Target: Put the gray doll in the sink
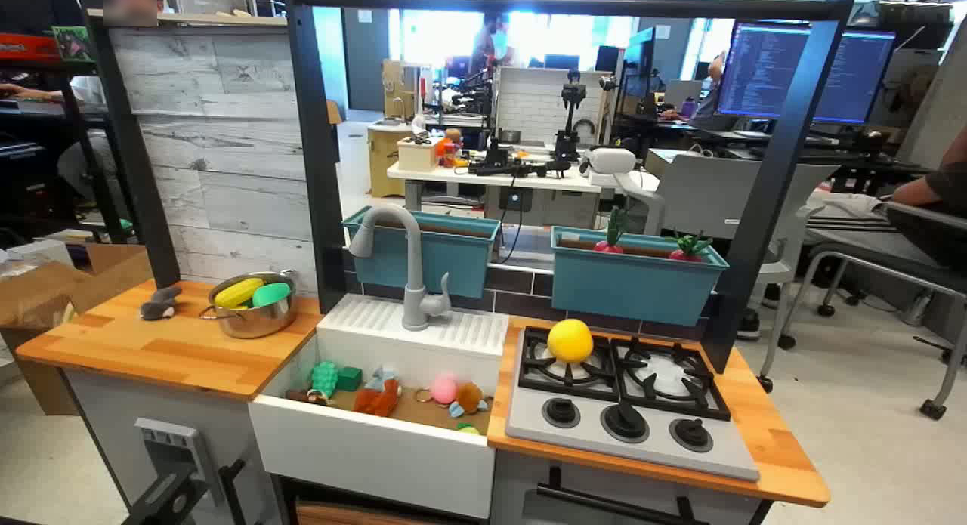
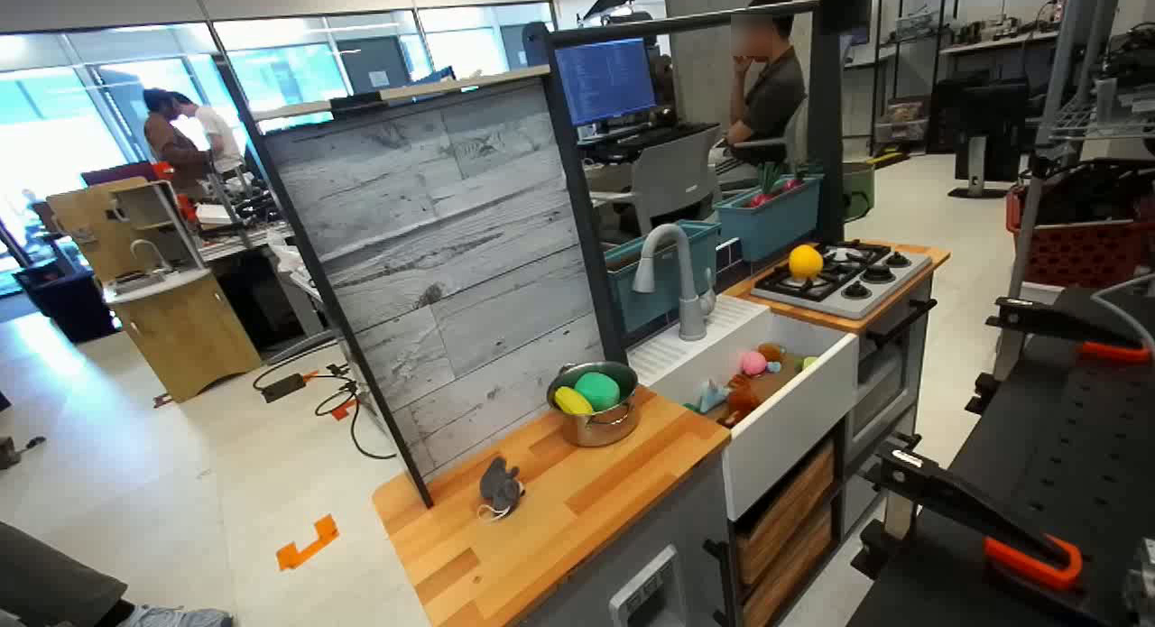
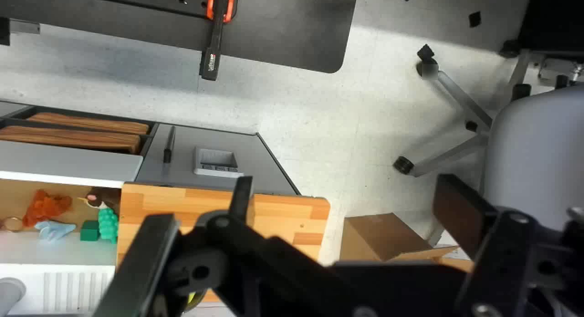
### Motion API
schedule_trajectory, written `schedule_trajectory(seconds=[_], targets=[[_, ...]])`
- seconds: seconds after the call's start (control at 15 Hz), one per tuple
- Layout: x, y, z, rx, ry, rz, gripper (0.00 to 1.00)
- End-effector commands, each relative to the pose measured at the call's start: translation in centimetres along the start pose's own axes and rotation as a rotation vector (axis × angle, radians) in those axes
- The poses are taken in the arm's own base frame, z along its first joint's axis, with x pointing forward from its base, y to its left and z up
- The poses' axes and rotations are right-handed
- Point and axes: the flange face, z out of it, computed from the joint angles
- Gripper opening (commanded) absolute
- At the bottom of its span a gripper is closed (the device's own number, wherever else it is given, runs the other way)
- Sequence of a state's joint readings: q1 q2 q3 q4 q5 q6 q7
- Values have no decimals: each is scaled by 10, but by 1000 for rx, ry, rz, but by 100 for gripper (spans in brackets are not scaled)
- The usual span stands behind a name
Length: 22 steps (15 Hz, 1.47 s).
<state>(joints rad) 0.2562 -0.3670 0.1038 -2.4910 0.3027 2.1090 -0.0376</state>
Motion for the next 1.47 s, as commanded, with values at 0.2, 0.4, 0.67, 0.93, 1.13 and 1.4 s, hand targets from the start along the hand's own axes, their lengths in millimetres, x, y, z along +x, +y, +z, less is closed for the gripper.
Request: schedule_trajectory(seconds=[0.2,0.4,0.67,0.93,1.13,1.4], targets=[[0,0,-1,0,0,0,100],[0,0,-1,0,1,0,100],[0,0,-1,0,1,0,100],[0,0,-1,0,1,0,100],[3,0,3,-3,8,-2,100],[42,5,52,-11,57,-41,100]])
